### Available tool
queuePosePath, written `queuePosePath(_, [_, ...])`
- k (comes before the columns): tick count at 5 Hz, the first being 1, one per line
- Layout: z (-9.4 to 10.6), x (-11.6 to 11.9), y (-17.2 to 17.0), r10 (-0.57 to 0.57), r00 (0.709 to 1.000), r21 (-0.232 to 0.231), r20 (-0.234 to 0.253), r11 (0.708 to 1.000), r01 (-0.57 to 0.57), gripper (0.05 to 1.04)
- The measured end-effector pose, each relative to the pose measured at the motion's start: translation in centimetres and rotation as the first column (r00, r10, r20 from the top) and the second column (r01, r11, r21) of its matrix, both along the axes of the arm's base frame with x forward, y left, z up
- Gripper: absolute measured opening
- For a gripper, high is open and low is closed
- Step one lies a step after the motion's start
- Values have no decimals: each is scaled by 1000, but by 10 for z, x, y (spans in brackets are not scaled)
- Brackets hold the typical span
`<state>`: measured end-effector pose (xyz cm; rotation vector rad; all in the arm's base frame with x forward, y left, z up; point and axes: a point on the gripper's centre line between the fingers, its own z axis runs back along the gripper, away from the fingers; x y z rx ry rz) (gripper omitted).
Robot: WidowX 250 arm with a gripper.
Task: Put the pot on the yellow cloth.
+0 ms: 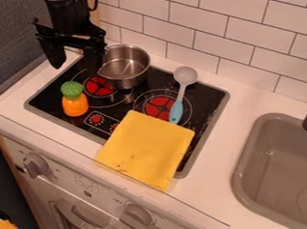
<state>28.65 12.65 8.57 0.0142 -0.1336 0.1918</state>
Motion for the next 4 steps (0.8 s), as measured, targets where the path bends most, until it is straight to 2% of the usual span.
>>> queuePosePath(1, [-11,0,-2,8,999,-15,-32,1000,-9,999])
queuePosePath(2, [-13,35,-22,-44,999,-9,-33,999,43,999])
queuePosePath(3, [-24,67,-35,-49,997,-21,-56,999,48,999])
queuePosePath(4, [-42,94,-41,-42,996,-36,-73,999,40,999])
